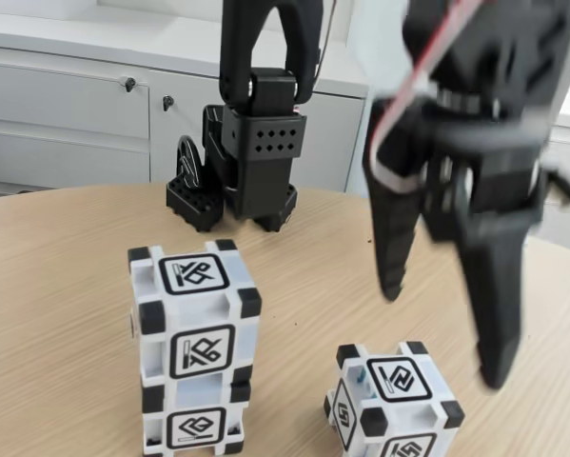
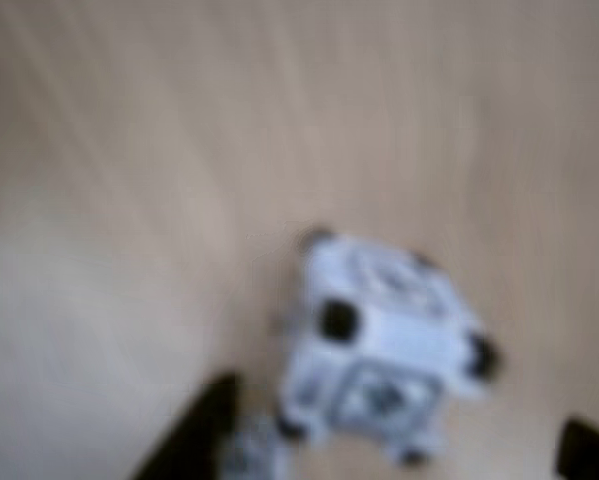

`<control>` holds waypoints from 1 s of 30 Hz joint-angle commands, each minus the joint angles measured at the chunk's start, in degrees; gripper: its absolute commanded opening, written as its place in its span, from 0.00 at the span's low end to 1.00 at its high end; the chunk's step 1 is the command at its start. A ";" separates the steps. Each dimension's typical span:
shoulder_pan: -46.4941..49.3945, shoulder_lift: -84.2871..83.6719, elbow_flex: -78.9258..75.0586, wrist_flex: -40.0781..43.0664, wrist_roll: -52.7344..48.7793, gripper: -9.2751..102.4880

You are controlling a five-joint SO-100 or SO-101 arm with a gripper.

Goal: Stack cubes from left to right.

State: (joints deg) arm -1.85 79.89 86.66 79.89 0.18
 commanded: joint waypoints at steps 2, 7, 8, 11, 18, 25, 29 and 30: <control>0.26 -4.75 -1.49 -0.79 -0.97 0.38; 0.53 -5.71 -1.14 -5.80 -0.62 0.38; 0.53 -5.71 -0.70 -6.33 -0.70 0.38; 0.53 -5.54 -0.53 -6.33 -0.79 0.38; 0.53 -4.66 -1.41 -5.63 -0.97 0.38; 0.44 -4.48 -1.41 -5.45 -0.97 0.38; 0.44 -1.85 -0.70 -5.36 -0.79 0.38; 0.44 0.00 -0.62 -5.36 -0.79 0.38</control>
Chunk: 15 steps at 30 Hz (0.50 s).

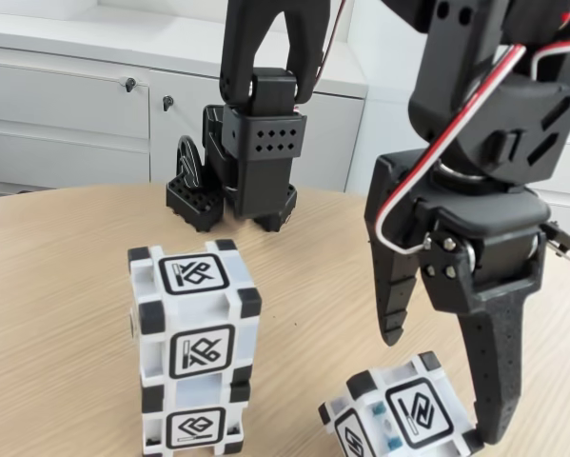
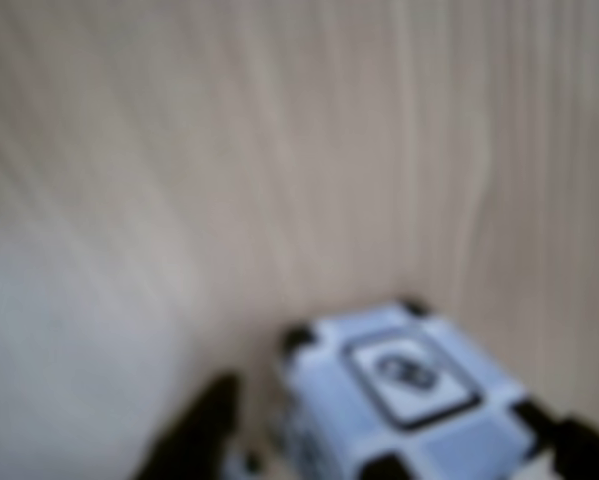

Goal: Stack cubes from left to right.

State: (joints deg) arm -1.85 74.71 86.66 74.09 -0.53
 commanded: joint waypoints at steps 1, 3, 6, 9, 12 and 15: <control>0.44 7.21 -0.53 0.44 -0.26 0.38; 0.44 11.25 -0.53 0.35 -0.35 0.38; 0.44 13.54 -0.44 0.26 -0.18 0.37; 0.44 13.62 -0.44 0.26 -1.32 0.37; 0.44 13.45 -0.35 0.26 -2.72 0.37; 0.53 13.27 -0.18 0.26 -4.92 0.37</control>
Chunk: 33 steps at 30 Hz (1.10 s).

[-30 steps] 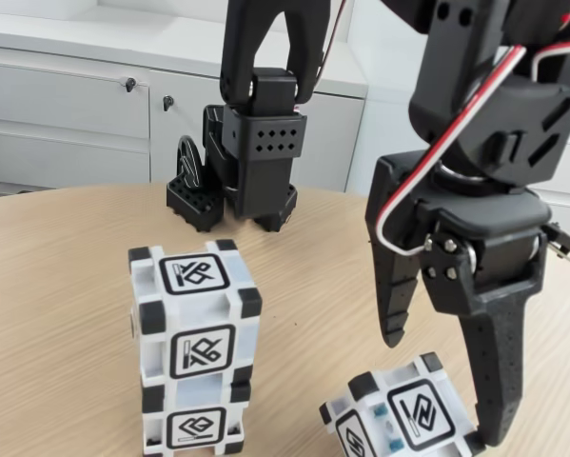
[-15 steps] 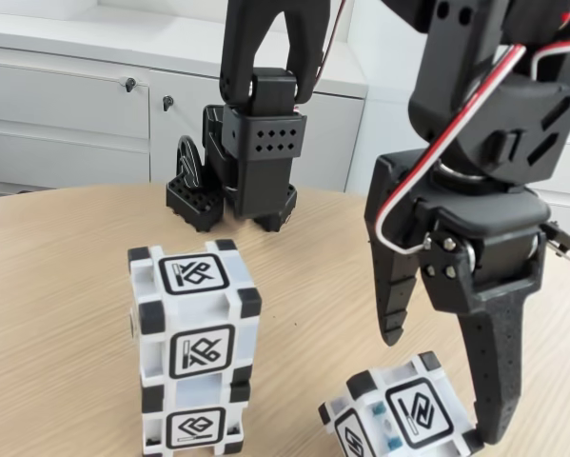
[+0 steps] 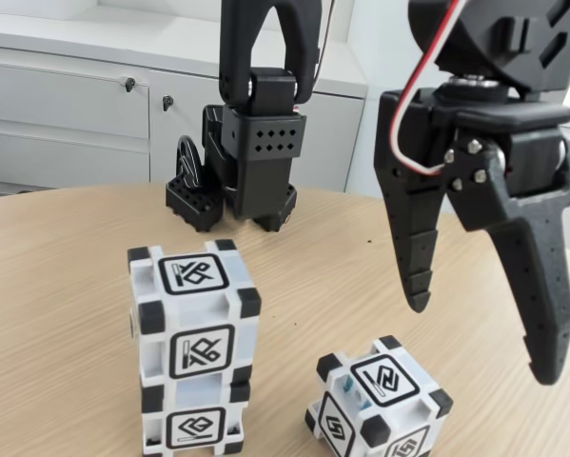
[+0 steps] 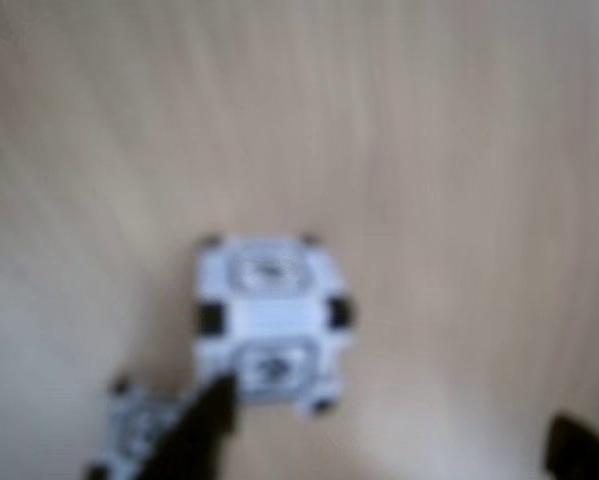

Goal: Stack cubes from left to right.

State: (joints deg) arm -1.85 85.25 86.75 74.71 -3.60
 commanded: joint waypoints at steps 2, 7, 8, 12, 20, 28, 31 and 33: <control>0.70 1.41 0.35 -0.26 -3.25 0.37; 6.33 -0.26 4.04 -0.35 -6.94 0.37; 7.21 0.00 4.13 -0.35 -7.73 0.37; 8.44 -0.79 4.13 -0.35 -9.32 0.37; 9.49 -1.05 4.22 -1.23 -12.39 0.37; 9.58 -6.68 4.22 -1.32 -13.27 0.37; 9.58 -9.23 3.34 -1.32 -13.01 0.37; 9.58 -10.11 3.34 -1.32 -13.01 0.37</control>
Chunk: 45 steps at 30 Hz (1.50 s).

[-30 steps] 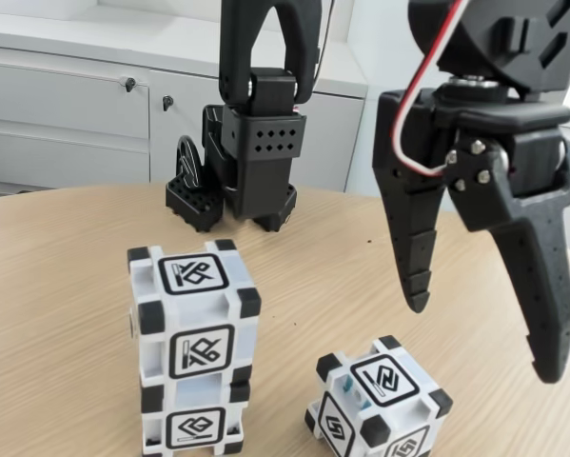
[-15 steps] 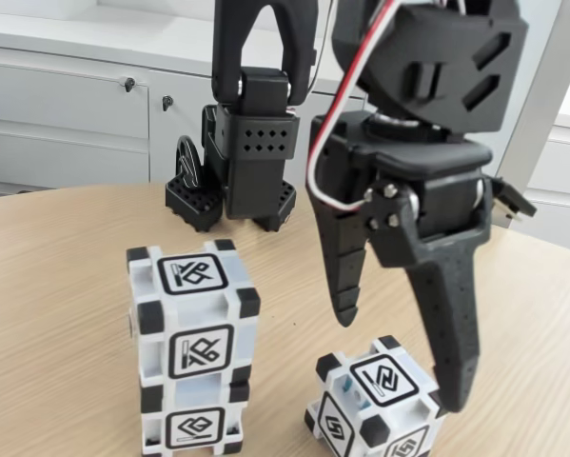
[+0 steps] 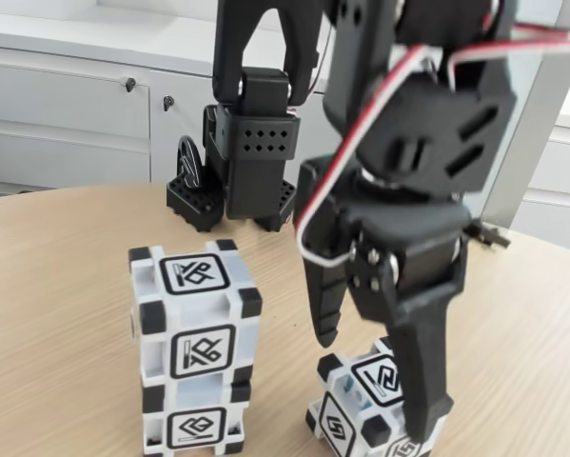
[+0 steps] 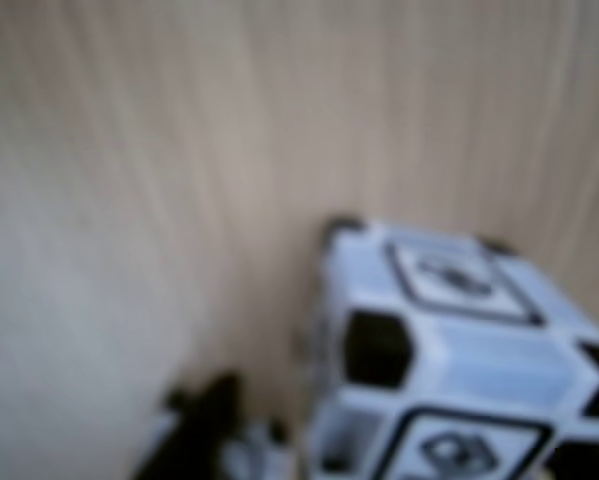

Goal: Stack cubes from left to right.

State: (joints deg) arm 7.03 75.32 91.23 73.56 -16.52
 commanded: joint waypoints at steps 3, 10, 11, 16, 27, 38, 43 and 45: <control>0.70 -0.88 -1.14 -0.26 -0.18 0.37; 0.62 -4.31 -1.23 -0.26 0.00 0.36; 0.62 -4.83 -1.23 -0.26 0.00 0.36; 0.62 -5.71 -1.23 -0.26 0.09 0.33; 0.62 -5.54 -1.23 0.00 2.11 0.21; 0.88 4.13 -1.41 0.88 4.13 0.20; 0.88 16.08 -1.41 0.88 6.59 0.21; 0.88 19.60 -1.41 0.88 7.82 0.21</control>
State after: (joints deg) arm 7.29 87.71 91.23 74.36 -10.20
